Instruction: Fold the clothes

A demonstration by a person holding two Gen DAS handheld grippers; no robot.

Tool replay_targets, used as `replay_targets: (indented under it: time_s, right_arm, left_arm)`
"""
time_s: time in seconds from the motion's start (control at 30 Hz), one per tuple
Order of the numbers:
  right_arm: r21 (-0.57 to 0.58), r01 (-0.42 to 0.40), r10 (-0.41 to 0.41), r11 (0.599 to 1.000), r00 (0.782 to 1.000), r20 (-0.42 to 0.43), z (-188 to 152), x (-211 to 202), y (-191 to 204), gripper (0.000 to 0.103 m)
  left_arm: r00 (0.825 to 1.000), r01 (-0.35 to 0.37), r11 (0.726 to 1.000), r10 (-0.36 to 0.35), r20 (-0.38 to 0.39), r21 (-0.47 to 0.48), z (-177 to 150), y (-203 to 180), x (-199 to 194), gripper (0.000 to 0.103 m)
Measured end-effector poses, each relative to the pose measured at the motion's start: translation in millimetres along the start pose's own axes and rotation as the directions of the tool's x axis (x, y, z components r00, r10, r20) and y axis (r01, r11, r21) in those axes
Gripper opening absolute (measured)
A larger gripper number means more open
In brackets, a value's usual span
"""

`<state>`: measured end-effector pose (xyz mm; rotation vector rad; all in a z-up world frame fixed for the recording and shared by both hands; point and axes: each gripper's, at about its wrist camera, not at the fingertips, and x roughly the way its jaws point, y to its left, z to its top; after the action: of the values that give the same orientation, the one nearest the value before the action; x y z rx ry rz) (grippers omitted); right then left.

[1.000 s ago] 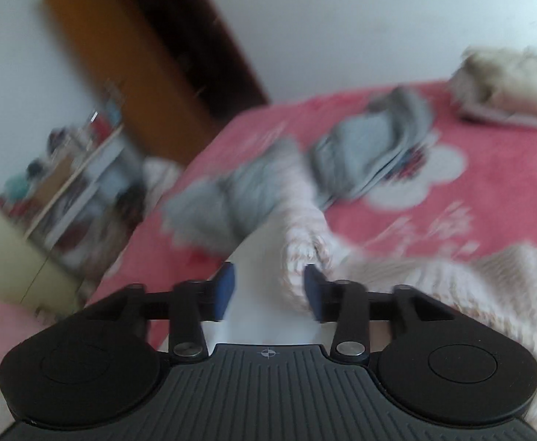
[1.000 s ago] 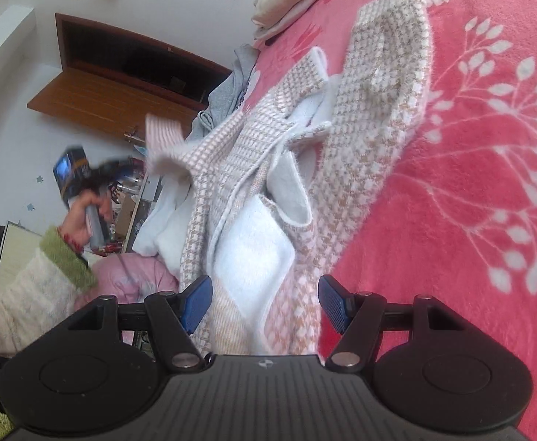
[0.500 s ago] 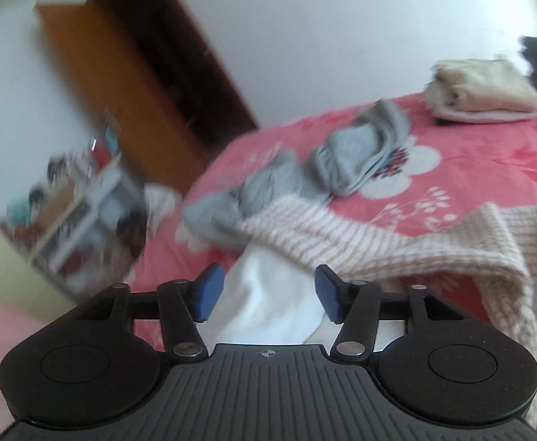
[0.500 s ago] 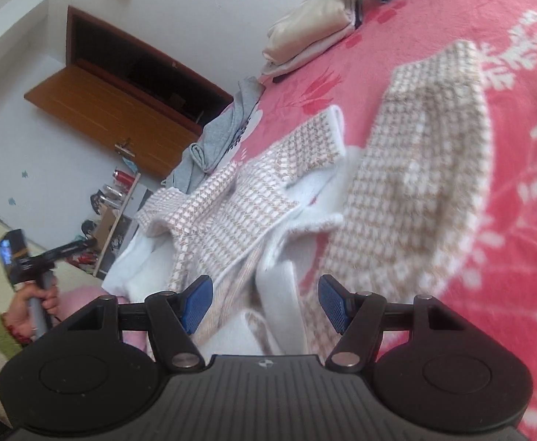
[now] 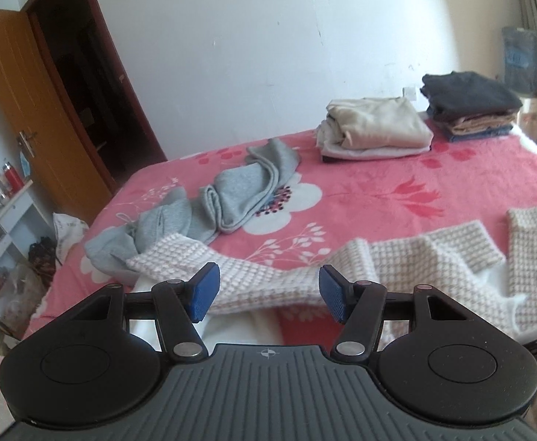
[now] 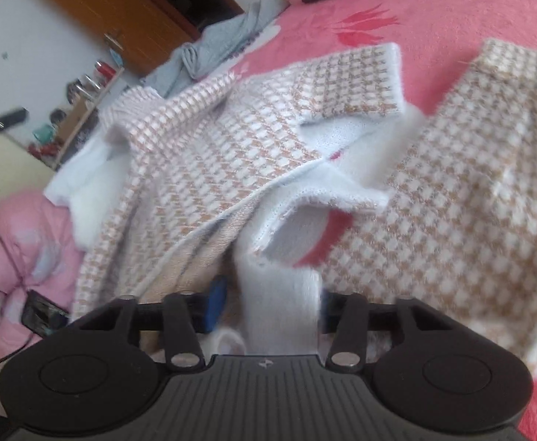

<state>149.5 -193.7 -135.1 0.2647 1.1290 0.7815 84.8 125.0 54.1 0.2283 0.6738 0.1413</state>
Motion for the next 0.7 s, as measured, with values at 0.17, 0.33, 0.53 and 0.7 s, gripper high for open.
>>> replay_targets:
  time_s: [0.17,0.33,0.53,0.7]
  right_arm:
    - [-0.002,0.076,-0.076,0.997,0.997,0.032,-6.0,6.6,4.9,0.013]
    - [0.178,-0.058,0.023,0.982,0.981,0.19,-17.2,-64.6,-6.2,0.011]
    - [0.281,-0.202,0.073,0.938,0.909,0.41,-61.8,-167.7,-11.7,0.01]
    - [0.311,-0.239,0.028,0.92,0.831,0.555,-107.2,-243.0,-7.7,0.01]
  left_arm:
    - [0.987,0.163,0.986,-0.164,-0.006,-0.025,-9.2,-27.5,1.9,0.061]
    - [0.94,0.341,0.938,-0.34,-0.023,0.065,-21.4,-78.0,6.9,0.07]
    - [0.887,0.461,0.867,-0.457,-0.065,0.19,-36.1,-142.4,16.9,0.072]
    - [0.906,0.421,0.862,-0.411,-0.096,0.283,-44.6,-185.3,40.1,0.072]
